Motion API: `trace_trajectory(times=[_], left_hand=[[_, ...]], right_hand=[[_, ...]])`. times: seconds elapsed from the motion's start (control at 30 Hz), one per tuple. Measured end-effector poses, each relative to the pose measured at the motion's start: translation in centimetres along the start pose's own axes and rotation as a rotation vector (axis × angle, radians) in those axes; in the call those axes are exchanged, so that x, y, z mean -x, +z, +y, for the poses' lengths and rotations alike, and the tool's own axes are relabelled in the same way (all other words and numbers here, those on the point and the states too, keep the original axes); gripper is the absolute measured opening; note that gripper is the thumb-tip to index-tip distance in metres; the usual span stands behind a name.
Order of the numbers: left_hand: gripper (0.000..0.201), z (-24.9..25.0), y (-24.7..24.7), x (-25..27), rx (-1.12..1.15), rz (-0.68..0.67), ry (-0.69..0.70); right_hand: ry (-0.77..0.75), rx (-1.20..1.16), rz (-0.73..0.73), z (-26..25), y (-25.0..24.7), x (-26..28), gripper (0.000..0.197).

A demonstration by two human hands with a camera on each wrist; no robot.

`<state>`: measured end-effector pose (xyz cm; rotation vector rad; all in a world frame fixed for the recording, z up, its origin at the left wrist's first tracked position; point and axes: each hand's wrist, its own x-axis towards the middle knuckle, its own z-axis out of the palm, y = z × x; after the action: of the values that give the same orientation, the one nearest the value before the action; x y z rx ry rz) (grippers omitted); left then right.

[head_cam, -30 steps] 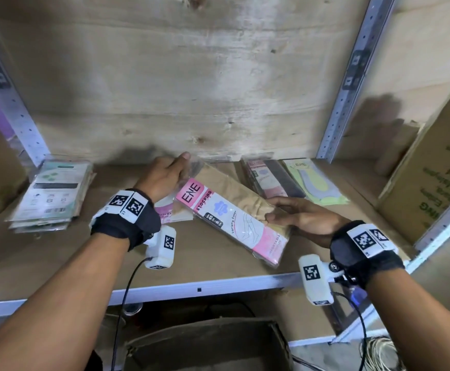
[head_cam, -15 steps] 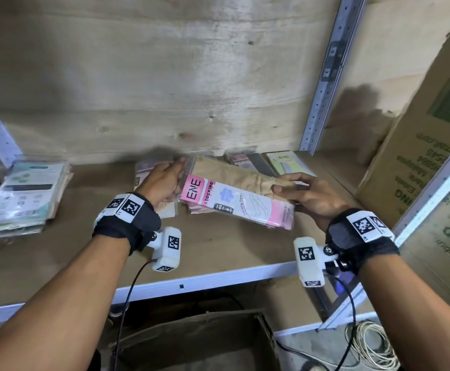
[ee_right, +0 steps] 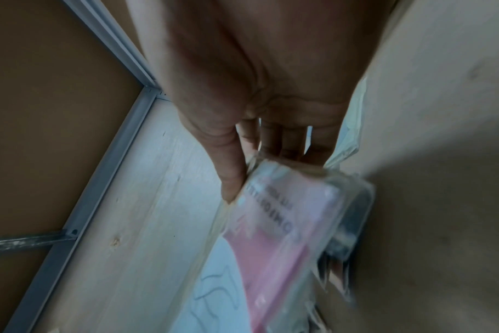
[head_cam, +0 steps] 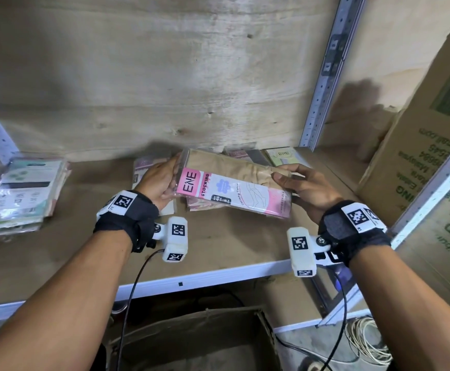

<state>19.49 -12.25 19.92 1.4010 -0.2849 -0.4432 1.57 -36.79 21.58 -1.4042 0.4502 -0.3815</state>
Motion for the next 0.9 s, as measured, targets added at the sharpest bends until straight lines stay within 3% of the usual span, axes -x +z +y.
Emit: trace_trajectory(times=[0.2, 0.3, 0.4, 0.5, 0.63, 0.7, 0.8, 0.9], left_hand=[[0.054, 0.9, -1.1, 0.8, 0.117, -0.115, -0.045], [0.031, 1.4, -1.7, 0.5, 0.210, 0.077, -0.108], [0.051, 1.3, -2.4, 0.5, 0.311, 0.117, -0.194], [0.075, 0.7, -2.4, 0.6, 0.355, 0.036, -0.237], [0.044, 0.5, -0.7, 1.7, 0.129, -0.132, -0.244], [0.030, 0.4, 0.5, 2.5, 0.031, -0.265, -0.273], [0.023, 0.4, 2.0, 3.5, -0.015, -0.435, -0.282], [0.030, 0.5, 2.8, 3.7, -0.023, -0.394, -0.192]], right_hand=[[0.055, -0.061, -0.069, 0.2, 0.5, 0.0, 0.039], [0.069, -0.115, -0.068, 0.4, 0.7, -0.2, 0.035], [0.082, -0.164, -0.052, 0.4, 1.0, -0.6, 0.035], [0.086, -0.225, -0.040, 0.2, 1.7, -1.0, 0.032], [0.115, -0.304, -0.022, 0.0, 3.4, -1.5, 0.043], [0.113, -0.359, 0.004, 0.1, 4.4, -1.8, 0.039], [0.107, -0.377, 0.022, 0.3, 6.1, -2.0, 0.014], [0.098, -0.362, 0.003, 0.8, 7.4, -2.4, 0.016]])
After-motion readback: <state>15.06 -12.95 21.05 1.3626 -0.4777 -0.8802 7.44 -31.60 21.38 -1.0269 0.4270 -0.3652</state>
